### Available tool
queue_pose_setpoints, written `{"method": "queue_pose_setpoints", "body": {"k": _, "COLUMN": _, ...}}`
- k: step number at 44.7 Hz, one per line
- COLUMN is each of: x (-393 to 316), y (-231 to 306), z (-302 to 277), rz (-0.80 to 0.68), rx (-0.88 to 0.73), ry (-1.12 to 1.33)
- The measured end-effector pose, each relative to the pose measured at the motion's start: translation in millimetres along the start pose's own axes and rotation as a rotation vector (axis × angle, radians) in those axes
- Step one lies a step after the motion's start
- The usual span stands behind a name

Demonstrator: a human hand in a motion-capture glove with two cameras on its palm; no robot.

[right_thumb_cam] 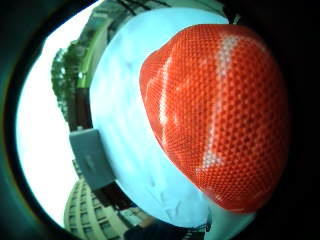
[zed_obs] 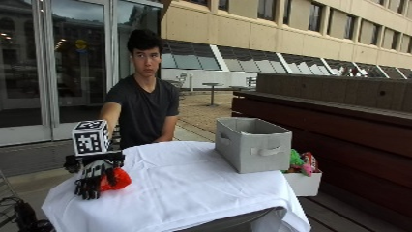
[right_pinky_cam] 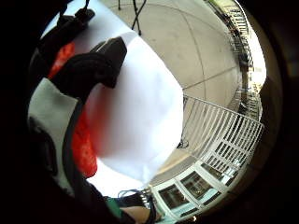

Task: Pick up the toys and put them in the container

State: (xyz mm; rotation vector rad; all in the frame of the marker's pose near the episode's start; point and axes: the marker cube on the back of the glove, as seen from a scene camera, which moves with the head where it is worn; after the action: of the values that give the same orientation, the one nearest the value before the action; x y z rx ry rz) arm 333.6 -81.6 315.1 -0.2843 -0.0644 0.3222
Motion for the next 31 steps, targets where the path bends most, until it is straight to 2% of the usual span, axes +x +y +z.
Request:
{"method": "queue_pose_setpoints", "body": {"k": 7, "x": -4.3, "y": 8.9, "z": -10.3, "rz": -0.037, "rx": 0.084, "ry": 0.203}}
{"method": "queue_pose_setpoints", "body": {"k": 18, "x": -19.8, "y": 22.0, "z": -33.8, "rz": -0.007, "rx": 0.018, "ry": 0.089}}
{"method": "queue_pose_setpoints", "body": {"k": 28, "x": -69.2, "y": 45.7, "z": -107.9, "rz": 0.021, "rx": 0.046, "ry": 0.043}}
{"method": "queue_pose_setpoints", "body": {"k": 31, "x": -90.1, "y": 55.0, "z": -132.9, "rz": -0.011, "rx": 0.069, "ry": 0.046}}
